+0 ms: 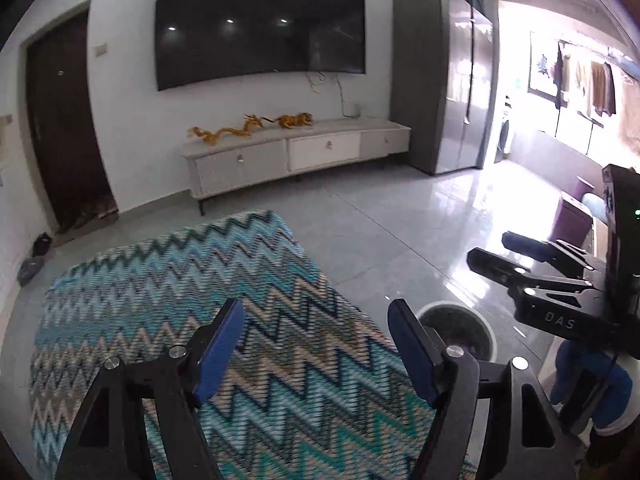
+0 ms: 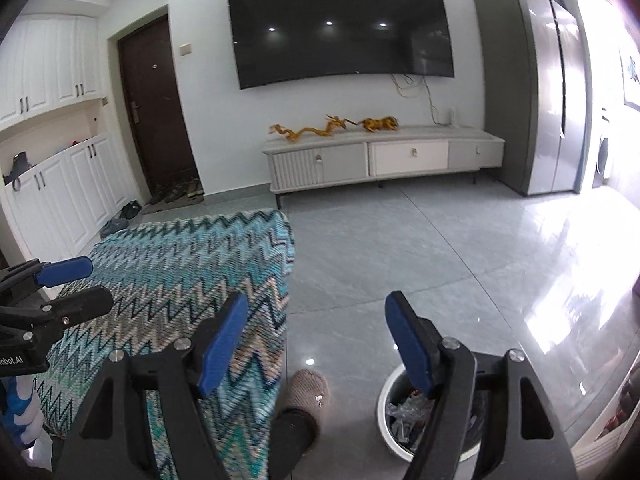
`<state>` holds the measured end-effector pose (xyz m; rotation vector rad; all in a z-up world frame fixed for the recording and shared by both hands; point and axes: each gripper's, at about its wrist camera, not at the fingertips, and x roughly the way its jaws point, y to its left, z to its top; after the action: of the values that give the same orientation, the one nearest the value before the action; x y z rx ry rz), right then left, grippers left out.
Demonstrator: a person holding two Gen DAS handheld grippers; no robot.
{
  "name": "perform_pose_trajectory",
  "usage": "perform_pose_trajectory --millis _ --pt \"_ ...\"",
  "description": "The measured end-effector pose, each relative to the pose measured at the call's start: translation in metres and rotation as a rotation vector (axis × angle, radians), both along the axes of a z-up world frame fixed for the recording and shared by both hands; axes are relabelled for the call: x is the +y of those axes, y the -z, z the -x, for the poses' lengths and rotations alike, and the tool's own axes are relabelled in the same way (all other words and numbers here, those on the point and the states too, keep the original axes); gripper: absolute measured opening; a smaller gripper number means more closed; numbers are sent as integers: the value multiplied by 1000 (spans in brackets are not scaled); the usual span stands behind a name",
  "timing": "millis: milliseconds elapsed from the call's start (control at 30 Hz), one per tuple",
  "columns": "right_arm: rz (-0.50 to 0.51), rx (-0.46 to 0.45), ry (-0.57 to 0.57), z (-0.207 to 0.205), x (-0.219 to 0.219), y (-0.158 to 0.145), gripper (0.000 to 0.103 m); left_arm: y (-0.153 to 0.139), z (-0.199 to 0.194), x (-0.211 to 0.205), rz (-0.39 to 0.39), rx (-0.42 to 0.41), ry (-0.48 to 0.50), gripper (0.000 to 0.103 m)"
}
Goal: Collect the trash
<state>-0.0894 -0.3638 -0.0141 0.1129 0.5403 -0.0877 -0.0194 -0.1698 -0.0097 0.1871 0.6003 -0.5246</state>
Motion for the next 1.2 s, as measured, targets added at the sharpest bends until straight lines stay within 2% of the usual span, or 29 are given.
perform_pose_trajectory --millis 67,167,267,367,467,633,833,967,1200 --pt "30 -31 -33 -1 25 -16 73 -12 6 31 10 -58 -71 82" --pt "64 -63 -65 -5 56 -34 74 -26 10 71 32 -117 -165 86" --pt "84 -86 -85 -9 83 -43 75 -37 16 104 37 -173 -260 97" --pt "106 -94 -85 -13 103 -45 75 -44 17 132 29 -227 -349 103" --pt "123 -102 -66 -18 119 -49 75 -50 17 152 26 -267 -413 103" --pt "177 -122 -31 -24 136 -55 75 -51 13 174 48 -286 -507 103" --pt "221 -140 -18 -29 143 -57 75 -37 0 181 50 -268 -557 103" --pt "209 -138 -19 -33 142 -55 75 -30 -2 185 51 -249 -557 103" --pt "175 -133 -13 -37 131 -46 75 -28 1 175 34 -265 -556 103"
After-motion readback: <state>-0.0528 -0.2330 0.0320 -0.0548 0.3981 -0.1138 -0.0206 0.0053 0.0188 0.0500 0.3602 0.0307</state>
